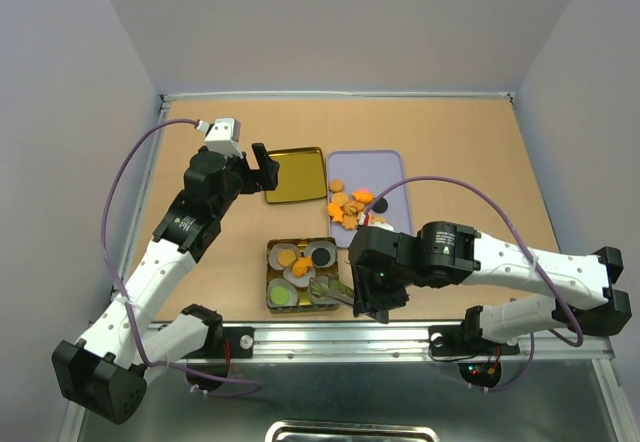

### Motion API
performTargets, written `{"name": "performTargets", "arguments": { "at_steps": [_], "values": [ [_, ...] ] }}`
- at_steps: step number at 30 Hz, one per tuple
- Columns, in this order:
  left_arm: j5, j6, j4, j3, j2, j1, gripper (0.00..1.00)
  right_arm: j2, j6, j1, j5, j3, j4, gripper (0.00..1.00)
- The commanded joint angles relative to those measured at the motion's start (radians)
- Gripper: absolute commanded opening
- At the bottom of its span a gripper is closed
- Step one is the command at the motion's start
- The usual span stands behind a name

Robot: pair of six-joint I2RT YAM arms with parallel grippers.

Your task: Pack the cookies

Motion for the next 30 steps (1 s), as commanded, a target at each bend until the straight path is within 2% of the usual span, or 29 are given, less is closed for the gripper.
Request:
{"name": "performTargets", "arguments": {
  "at_steps": [1,10,16,23,27,28,29,30],
  "values": [
    [-0.004,0.017,0.060,0.002,-0.009,-0.004,0.99,0.006,0.013,0.008,0.026,-0.003,0.016,0.45],
    [-0.011,0.017,0.077,0.005,0.011,-0.004,0.99,0.022,-0.001,0.008,0.060,0.029,-0.024,0.47],
    [-0.014,0.025,0.085,0.029,0.039,-0.003,0.99,0.046,-0.039,0.010,0.161,0.147,-0.044,0.48],
    [-0.013,0.031,0.089,0.060,0.082,-0.003,0.99,0.201,-0.147,-0.029,0.239,0.287,-0.063,0.50],
    [-0.019,0.029,0.117,0.075,0.102,-0.001,0.99,0.275,-0.237,-0.200,0.278,0.379,-0.064,0.49],
    [-0.017,0.032,0.117,0.081,0.111,-0.001,0.99,0.298,-0.290,-0.279,0.288,0.434,-0.065,0.49],
    [-0.019,0.033,0.117,0.086,0.114,-0.001,0.99,0.298,-0.320,-0.280,0.294,0.459,-0.065,0.49],
    [-0.017,0.034,0.116,0.091,0.119,-0.001,0.99,0.319,-0.348,-0.362,0.301,0.488,-0.065,0.49]
  ]
}}
